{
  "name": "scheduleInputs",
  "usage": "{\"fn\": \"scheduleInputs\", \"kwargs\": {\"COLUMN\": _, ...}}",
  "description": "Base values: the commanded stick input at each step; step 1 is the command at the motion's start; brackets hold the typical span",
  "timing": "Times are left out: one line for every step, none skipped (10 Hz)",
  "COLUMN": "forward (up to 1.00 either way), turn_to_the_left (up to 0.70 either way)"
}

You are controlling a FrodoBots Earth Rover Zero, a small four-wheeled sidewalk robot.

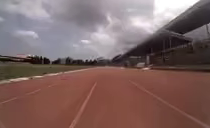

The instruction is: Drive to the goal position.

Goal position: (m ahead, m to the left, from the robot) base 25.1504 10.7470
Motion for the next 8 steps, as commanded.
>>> {"fn": "scheduleInputs", "kwargs": {"forward": 0.45, "turn_to_the_left": 0.00}}
{"fn": "scheduleInputs", "kwargs": {"forward": 0.45, "turn_to_the_left": 0.00}}
{"fn": "scheduleInputs", "kwargs": {"forward": 0.45, "turn_to_the_left": 0.00}}
{"fn": "scheduleInputs", "kwargs": {"forward": 0.45, "turn_to_the_left": 0.00}}
{"fn": "scheduleInputs", "kwargs": {"forward": 0.45, "turn_to_the_left": 0.00}}
{"fn": "scheduleInputs", "kwargs": {"forward": 0.45, "turn_to_the_left": 0.00}}
{"fn": "scheduleInputs", "kwargs": {"forward": 0.45, "turn_to_the_left": 0.00}}
{"fn": "scheduleInputs", "kwargs": {"forward": 0.45, "turn_to_the_left": 0.00}}
